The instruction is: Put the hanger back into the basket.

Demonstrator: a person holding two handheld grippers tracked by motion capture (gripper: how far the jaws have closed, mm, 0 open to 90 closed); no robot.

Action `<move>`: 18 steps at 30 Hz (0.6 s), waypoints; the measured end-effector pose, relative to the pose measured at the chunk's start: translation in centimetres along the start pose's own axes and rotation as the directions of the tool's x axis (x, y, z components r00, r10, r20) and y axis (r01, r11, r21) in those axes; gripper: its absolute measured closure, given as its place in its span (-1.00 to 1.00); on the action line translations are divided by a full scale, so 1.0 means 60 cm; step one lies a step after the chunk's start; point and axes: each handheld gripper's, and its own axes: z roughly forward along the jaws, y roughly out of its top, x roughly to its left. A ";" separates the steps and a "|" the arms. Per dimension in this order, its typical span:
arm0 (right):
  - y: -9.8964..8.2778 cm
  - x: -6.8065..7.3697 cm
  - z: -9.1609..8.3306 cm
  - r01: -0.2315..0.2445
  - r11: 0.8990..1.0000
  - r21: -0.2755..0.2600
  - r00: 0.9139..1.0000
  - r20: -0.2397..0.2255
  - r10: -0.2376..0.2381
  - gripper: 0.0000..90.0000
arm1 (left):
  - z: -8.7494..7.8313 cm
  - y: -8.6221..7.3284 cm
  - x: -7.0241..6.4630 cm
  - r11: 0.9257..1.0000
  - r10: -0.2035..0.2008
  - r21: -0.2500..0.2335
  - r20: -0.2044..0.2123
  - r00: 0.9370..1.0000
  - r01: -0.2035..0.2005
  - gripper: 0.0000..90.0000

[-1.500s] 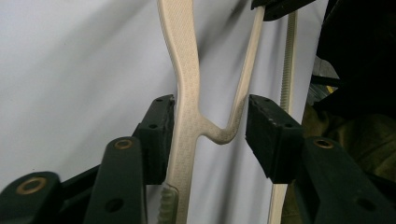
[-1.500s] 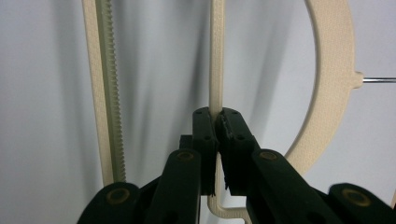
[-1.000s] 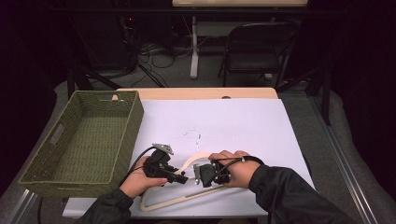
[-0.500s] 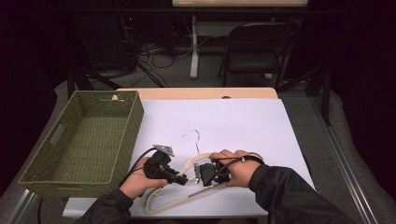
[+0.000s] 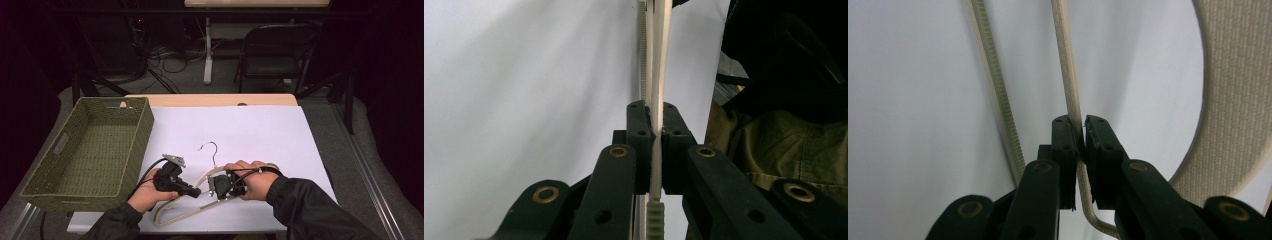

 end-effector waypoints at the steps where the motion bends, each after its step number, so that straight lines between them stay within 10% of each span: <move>1: 0.000 0.000 0.000 0.000 1.000 0.000 1.000 -0.001 0.000 0.86 | 0.000 0.000 0.000 1.000 0.002 0.001 -0.001 1.000 -0.002 0.92; 18: -0.004 -0.004 -0.001 -0.032 0.999 -0.019 0.999 -0.006 0.031 0.80 | -0.003 0.001 0.001 1.000 0.001 -0.011 0.021 1.000 -0.001 0.93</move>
